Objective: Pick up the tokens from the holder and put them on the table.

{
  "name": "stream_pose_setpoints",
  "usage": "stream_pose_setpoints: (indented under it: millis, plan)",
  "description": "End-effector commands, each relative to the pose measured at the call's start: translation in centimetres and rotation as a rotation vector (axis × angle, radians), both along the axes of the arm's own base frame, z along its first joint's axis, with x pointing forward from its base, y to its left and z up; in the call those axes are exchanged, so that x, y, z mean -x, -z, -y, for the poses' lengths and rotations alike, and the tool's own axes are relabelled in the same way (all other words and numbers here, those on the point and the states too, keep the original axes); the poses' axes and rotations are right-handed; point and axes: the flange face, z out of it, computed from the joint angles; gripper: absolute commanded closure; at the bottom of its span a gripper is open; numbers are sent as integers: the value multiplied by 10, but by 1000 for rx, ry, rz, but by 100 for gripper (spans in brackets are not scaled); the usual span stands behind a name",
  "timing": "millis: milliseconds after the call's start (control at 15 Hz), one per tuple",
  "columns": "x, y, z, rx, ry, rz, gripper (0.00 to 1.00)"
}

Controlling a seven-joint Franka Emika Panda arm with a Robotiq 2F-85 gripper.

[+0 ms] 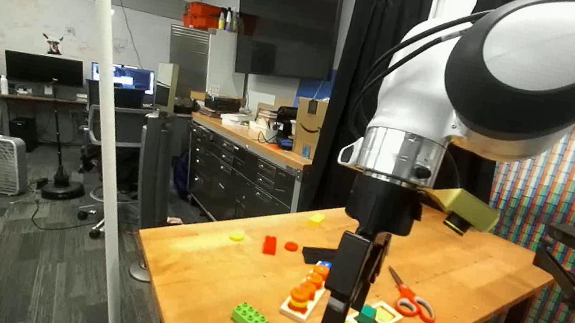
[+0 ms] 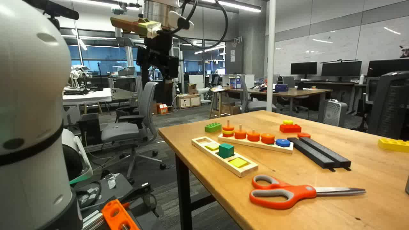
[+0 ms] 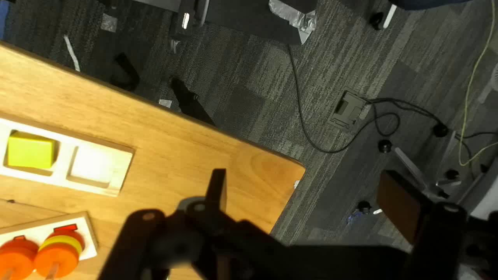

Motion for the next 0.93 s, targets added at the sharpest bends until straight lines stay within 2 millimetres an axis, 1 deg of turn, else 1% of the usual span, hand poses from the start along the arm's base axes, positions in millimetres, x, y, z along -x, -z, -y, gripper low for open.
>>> stream_pose_setpoints:
  millis: [0,267,400,667,867]
  plan:
    - [-1,-2,0,-1,0,3,0]
    - [-1,-5,0,-4,0,10,0]
    - [-5,-4,3,11,47,31,0]
    - [-29,-4,21,3,135,15,0]
    - [-57,-2,42,-7,233,19,0]
